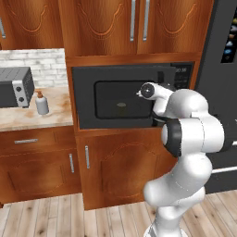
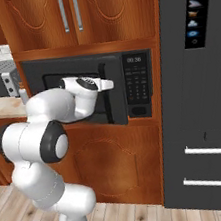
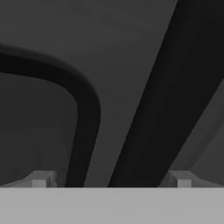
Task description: Pick the mug from the counter and place it inside the microwave. Then close the microwave.
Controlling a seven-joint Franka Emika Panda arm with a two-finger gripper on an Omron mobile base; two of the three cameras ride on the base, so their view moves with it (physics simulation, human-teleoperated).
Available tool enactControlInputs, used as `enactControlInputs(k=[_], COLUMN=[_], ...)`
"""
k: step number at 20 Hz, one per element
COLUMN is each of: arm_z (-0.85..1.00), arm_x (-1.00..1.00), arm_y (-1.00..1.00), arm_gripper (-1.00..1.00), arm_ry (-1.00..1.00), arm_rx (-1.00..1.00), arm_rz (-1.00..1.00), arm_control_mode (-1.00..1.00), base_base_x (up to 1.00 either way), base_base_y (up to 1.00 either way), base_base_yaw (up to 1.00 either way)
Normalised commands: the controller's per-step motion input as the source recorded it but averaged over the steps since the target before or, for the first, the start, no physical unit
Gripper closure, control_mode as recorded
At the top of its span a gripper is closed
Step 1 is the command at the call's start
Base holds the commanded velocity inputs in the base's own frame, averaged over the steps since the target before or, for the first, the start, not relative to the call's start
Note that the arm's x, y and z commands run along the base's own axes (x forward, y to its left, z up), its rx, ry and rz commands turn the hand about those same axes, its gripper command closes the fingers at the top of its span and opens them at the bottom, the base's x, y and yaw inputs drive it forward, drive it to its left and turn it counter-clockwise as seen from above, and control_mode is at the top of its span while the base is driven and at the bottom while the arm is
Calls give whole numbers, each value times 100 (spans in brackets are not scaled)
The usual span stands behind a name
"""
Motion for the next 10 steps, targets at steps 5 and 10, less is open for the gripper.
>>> enactControlInputs(k=[5, 10], arm_z=[0, 0], arm_x=[51, 50], arm_y=[-17, -14], arm_gripper=[-100, -100], arm_ry=[0, -1], arm_rx=[7, 7], arm_rz=[8, 8], arm_control_mode=[-100, -100], base_base_x=[0, 0], base_base_y=[0, 0], base_base_yaw=[0, 0])
